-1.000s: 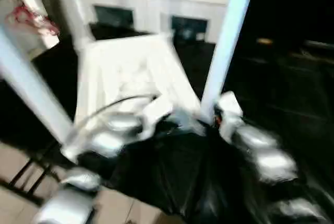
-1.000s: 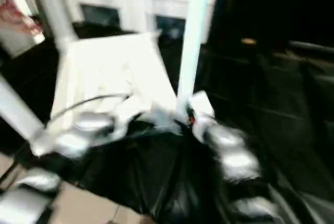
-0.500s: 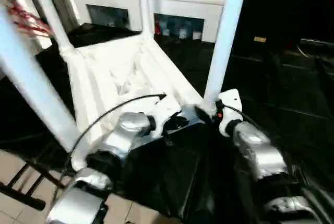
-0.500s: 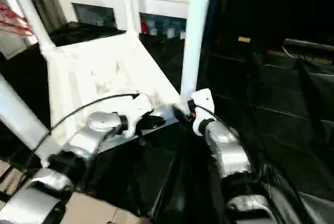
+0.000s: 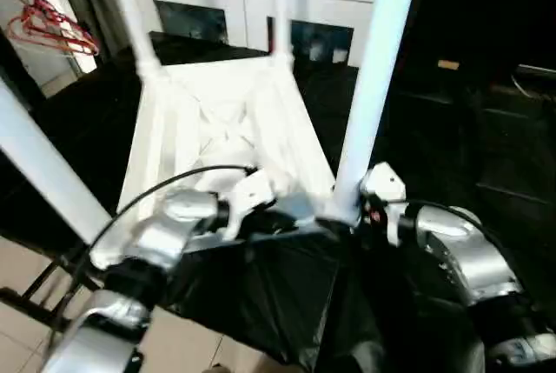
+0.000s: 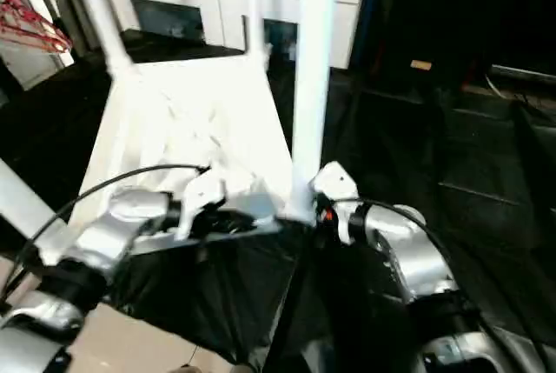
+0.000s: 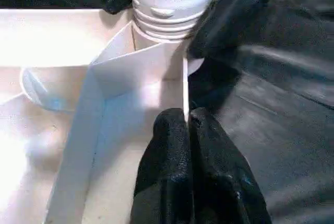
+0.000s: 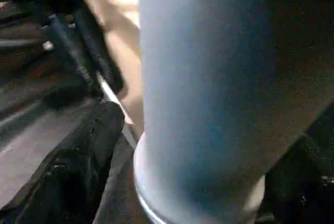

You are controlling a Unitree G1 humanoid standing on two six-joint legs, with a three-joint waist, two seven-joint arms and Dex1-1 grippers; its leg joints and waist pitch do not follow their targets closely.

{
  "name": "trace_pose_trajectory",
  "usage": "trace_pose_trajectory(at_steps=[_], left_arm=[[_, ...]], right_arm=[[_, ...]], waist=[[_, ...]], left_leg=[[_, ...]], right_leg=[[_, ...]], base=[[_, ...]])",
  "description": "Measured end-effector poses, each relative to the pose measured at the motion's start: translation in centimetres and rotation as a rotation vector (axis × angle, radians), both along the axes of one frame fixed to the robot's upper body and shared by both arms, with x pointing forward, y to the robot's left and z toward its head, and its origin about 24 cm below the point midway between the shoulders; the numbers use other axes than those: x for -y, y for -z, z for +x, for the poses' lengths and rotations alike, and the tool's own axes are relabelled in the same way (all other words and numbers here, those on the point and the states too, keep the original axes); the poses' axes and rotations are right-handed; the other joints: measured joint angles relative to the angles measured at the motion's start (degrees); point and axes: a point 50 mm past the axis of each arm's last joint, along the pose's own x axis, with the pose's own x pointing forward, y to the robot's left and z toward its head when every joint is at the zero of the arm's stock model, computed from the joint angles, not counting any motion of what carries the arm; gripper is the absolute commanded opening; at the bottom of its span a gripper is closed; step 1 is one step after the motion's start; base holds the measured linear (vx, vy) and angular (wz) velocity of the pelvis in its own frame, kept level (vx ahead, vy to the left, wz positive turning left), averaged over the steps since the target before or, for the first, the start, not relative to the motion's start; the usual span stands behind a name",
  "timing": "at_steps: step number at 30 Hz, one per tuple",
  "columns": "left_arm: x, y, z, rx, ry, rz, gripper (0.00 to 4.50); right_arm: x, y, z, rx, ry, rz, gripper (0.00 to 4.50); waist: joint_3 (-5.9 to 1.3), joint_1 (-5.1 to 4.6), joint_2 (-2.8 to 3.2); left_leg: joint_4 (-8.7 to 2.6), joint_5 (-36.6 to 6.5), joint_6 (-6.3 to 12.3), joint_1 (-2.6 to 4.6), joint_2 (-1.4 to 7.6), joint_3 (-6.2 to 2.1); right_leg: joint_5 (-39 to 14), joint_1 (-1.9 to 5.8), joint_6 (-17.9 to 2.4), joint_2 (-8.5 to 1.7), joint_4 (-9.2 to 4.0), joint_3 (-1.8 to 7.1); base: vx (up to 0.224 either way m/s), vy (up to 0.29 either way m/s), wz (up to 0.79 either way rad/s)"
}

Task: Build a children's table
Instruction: Rotate leg to tighten

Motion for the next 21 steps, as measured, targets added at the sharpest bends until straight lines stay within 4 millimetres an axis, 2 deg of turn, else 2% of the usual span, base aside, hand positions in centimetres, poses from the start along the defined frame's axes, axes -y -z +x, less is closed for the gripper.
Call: trace_pose_trajectory(at_steps=[5, 7, 8, 11, 21], left_arm=[[-0.6, -0.1, -0.2, -0.022, 0.035, 0.004, 0.0], [-0.8, -0.1, -0.2, -0.026, 0.04, 0.008, 0.0], [-1.0, -0.1, -0.3, -0.032, 0.046, 0.008, 0.0], [-1.1, -0.1, -0.4, -0.043, 0.054, 0.007, 0.0], [-1.2, -0.1, -0.7, -0.063, 0.07, 0.006, 0.0]], right_arm=[[0.4, -0.4, -0.4, -0.025, -0.067, -0.013, 3.46], [0.4, -0.4, -0.5, -0.032, -0.077, -0.01, 3.46], [0.4, -0.4, -0.6, -0.042, -0.085, -0.005, 3.22], [0.4, -0.4, -0.7, -0.051, -0.095, 0.001, 2.99], [0.4, -0.3, -1.2, -0.07, -0.116, 0.01, 2.71]], waist=[[0.03, 0.12, -0.04], [0.03, 0.2, -0.04], [0.03, 0.33, -0.04], [0.03, 0.56, -0.06], [0.03, 0.89, -0.06]], left_leg=[[-0.04, 0.0, 0.0, -0.03, 0.0, 0.0], [-0.05, 0.0, 0.02, -0.03, 0.02, 0.0], [-0.04, 0.0, 0.05, -0.03, 0.02, 0.01], [-0.01, 0.0, 0.04, -0.03, 0.01, 0.01], [0.0, 0.0, 0.04, -0.03, 0.01, 0.01]], right_leg=[[0.0, -0.01, 0.0, -0.01, -0.01, -0.02], [0.0, -0.01, 0.0, 0.0, 0.0, -0.04], [0.0, -0.01, 0.0, 0.0, 0.0, -0.04], [0.0, -0.01, 0.0, -0.01, 0.0, -0.03], [0.0, -0.01, 0.0, -0.01, 0.02, -0.02]], base=[[0.0, 0.0, 0.0], [0.0, 0.0, 0.0], [0.0, 0.0, 0.0], [0.0, 0.0, 0.0], [0.0, 0.0, 0.0]])
